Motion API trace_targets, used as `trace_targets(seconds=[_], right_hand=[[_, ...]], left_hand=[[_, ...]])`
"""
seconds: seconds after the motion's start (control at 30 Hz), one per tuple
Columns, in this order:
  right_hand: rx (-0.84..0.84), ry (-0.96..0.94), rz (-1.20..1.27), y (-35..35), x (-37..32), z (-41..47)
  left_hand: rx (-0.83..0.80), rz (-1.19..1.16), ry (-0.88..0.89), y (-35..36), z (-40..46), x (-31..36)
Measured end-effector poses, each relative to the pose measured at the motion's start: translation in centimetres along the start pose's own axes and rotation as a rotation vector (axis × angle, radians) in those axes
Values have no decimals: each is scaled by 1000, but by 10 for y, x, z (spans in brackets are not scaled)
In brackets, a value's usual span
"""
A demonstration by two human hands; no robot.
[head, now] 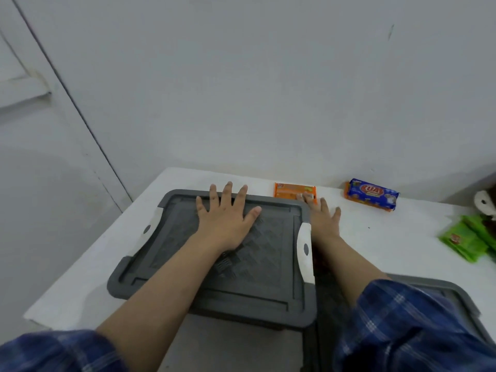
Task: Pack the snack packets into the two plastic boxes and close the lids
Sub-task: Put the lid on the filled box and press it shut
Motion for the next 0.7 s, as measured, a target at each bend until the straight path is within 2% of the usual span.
trace_targets(seconds=[0.6,0.7], right_hand=[[-1,348,39,-7,90,-66],[65,421,238,-28,71,-90]], left_hand=[[-4,-28,20,-2,-1,0],[-61,-52,63,-9,-10,-3]])
Point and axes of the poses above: each hand's wrist, its own z-axis towards the middle knuckle, its own y-axis out of the palm, x = y × z, the point moved 8 cm from there along z, towards the middle knuckle, and after that the axes turned 2 degrees about y, right-handed, at the moved point
